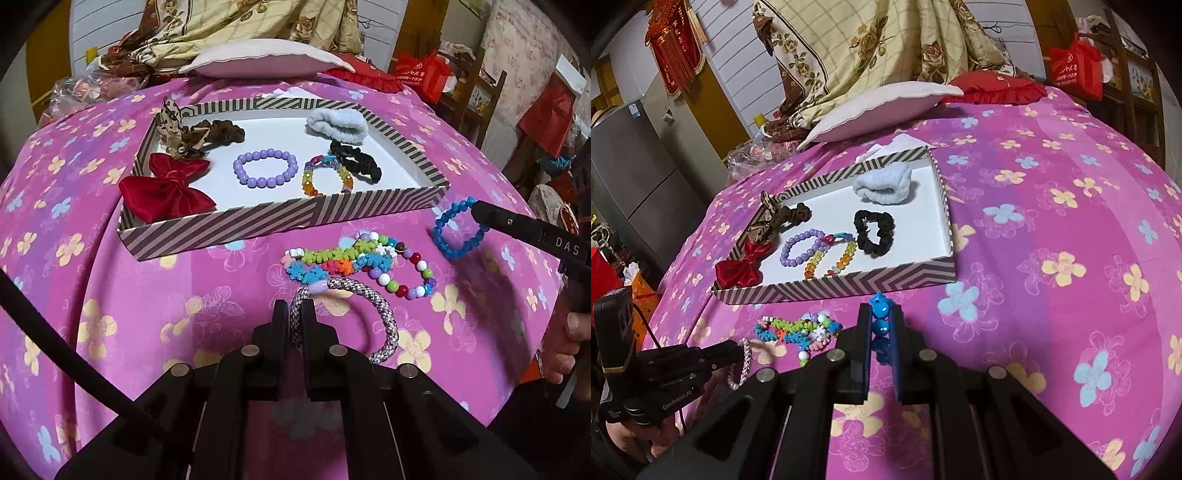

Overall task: Organize jewelry
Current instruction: 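Grasp the blue bead bracelet with the right gripper while the left approaches the grey rope bracelet, then close the left gripper on the grey rope bracelet while the right holds the blue bracelet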

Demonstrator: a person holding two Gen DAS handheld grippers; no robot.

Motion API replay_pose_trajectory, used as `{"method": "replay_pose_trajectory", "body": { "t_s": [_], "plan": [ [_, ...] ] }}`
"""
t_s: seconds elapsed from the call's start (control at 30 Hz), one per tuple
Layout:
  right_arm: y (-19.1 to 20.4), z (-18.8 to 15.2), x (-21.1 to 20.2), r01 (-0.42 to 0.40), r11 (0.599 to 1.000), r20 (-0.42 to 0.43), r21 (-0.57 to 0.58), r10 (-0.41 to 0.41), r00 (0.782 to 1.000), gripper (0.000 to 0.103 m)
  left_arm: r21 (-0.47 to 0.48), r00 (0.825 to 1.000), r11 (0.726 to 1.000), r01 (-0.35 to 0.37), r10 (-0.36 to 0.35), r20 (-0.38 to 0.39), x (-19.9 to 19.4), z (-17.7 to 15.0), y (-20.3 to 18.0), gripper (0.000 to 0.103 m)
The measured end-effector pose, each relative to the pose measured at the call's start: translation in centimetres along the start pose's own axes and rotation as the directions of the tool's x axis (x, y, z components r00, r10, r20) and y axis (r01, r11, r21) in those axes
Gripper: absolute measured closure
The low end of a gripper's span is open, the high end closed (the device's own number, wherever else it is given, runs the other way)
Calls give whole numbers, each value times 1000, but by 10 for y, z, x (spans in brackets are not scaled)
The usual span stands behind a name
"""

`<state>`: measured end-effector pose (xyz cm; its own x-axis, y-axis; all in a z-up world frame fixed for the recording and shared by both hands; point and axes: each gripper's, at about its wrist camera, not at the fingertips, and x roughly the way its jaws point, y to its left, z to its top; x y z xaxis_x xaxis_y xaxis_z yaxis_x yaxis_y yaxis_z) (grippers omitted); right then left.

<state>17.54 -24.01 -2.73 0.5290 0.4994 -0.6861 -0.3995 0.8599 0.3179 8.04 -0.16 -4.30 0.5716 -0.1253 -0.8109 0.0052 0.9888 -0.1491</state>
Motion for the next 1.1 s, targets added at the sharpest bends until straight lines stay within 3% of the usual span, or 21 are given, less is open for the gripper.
{"method": "replay_pose_trajectory", "body": {
  "t_s": [0.3, 0.63, 0.8, 0.9, 1.1],
  "plan": [
    [18, 0, -14, -5, 996, 42, -90, 9, 999, 94, -27, 1000, 1000, -1, 2, 22, -12, 7, 7, 103],
    [18, -1, -10, 6, 996, 24, -93, -4, 1000, 94, -52, 999, 999, 2, 0, 42, -19, 11, 19, 103],
    [19, -2, -9, 9, 995, 20, -98, -7, 1000, 94, -35, 999, 999, -11, 10, -44, -3, 5, 17, 103],
    [21, -2, -8, 6, 995, 17, -103, -5, 1000, 94, -14, 999, 1000, -13, 12, -49, -2, 1, 11, 92],
    [22, -2, -7, 10, 995, 15, -101, -8, 1000, 94, 15, 992, 999, -40, 41, -116, 13, -6, 6, 90]
  ]
}}
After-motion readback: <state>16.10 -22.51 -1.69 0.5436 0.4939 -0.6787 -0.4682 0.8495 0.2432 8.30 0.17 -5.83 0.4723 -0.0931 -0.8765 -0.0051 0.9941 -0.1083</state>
